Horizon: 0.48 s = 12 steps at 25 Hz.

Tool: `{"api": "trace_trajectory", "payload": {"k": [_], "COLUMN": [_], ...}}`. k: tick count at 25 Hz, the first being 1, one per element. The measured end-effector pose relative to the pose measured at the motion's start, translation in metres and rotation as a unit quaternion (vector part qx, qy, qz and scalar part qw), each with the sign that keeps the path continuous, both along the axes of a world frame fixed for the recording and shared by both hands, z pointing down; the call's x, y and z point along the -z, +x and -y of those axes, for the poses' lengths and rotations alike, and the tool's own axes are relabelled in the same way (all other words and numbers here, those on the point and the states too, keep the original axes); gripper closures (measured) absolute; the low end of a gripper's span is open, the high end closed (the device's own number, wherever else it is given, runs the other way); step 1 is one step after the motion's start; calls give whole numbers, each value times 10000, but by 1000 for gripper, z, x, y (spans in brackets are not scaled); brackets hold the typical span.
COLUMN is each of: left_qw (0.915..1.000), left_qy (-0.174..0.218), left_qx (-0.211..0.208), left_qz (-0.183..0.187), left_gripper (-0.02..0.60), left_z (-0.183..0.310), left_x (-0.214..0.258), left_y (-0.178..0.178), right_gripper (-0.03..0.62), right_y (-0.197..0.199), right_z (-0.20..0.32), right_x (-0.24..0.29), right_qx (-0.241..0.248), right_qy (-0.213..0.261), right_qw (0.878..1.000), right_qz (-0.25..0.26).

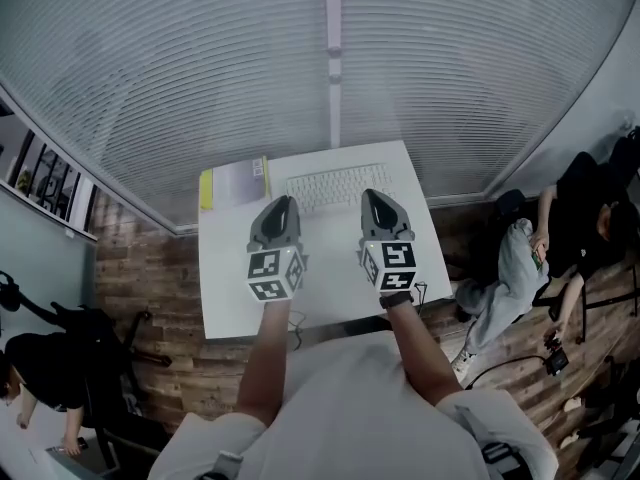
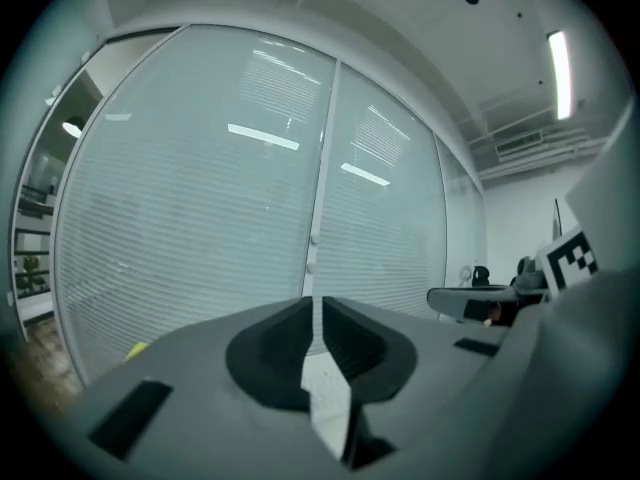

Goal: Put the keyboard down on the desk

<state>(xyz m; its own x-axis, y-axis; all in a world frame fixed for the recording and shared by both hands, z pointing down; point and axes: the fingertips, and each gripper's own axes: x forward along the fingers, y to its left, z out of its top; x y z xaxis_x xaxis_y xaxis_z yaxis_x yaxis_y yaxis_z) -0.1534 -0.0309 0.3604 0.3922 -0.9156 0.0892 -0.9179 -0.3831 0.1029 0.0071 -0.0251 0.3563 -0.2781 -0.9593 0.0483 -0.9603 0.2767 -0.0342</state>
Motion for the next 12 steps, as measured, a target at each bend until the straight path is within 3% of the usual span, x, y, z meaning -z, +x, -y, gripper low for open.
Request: {"api": "trace_trajectory", "payload": {"k": [7,12], "left_qw": [9990,9989], "left_qy": [191,235], "left_qx": [49,-50], "left_qz": [413,396], "left_gripper": [568,568], "left_z": [-20,-37], "left_x": [4,5], "left_y": [7,13], "right_gripper": [583,583], "right_y": [-4,-1], "right_z": [-19,-37], "right_x": [8,11], "right_qx": [166,118], "right_qy": [35,85], "right_qw": [9998,9999], "right_qz": [52,31]}}
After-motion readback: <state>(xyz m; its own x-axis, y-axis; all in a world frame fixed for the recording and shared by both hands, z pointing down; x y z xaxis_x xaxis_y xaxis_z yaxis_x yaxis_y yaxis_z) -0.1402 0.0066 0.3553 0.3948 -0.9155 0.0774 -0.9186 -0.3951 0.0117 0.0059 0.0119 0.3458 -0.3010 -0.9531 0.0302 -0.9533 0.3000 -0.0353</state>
